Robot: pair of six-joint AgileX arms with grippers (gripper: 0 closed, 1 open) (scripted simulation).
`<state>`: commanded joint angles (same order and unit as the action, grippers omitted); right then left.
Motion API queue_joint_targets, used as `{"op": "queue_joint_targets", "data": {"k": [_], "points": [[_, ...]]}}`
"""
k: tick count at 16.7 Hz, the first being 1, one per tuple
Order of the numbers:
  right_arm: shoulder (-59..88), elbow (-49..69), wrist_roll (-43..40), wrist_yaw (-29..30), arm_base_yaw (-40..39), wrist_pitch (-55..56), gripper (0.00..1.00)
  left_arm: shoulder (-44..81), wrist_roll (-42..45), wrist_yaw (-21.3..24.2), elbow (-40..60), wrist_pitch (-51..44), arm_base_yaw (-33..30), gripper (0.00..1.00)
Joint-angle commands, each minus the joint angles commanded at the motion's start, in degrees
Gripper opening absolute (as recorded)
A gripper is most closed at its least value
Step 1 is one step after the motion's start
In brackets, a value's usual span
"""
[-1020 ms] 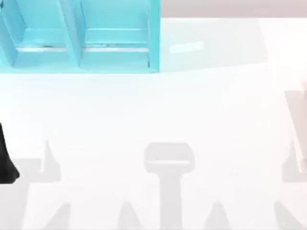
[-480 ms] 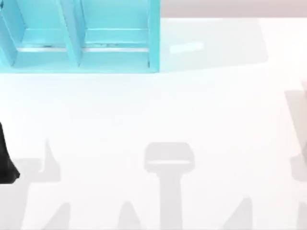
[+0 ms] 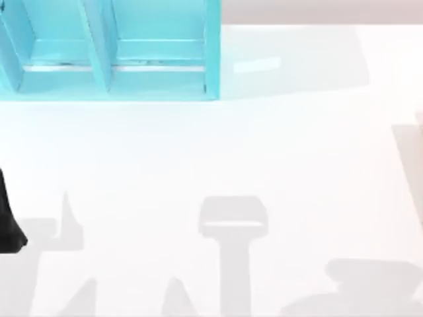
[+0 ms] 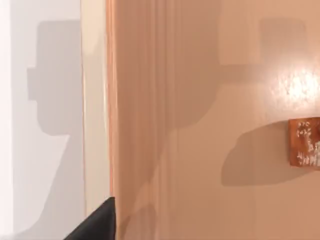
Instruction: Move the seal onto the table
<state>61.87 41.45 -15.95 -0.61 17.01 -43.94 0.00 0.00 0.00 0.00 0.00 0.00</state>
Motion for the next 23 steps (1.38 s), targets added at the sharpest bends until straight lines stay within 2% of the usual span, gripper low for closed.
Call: {"op": "queue_joint_targets", "data": {"k": [6,11,18,23], "points": [[23.1,19.7,-8.2,0.7,7.8,-17.7,1.0,0.0,0.0,0.0,0.0,0.0,0.0,1.0],[33.8,32.7,-12.1,0.6,11.8,-24.4,1.0,0.0,0.0,0.0,0.0,0.0,0.0,1.0],[34.2,33.7,-12.6,0.5,12.1,-25.0,1.0,0.0,0.0,0.0,0.0,0.0,0.0,1.0],[34.5,27.8,-12.2,0.5,11.9,-19.0,1.0,0.0,0.0,0.0,0.0,0.0,0.0,1.0]]}}
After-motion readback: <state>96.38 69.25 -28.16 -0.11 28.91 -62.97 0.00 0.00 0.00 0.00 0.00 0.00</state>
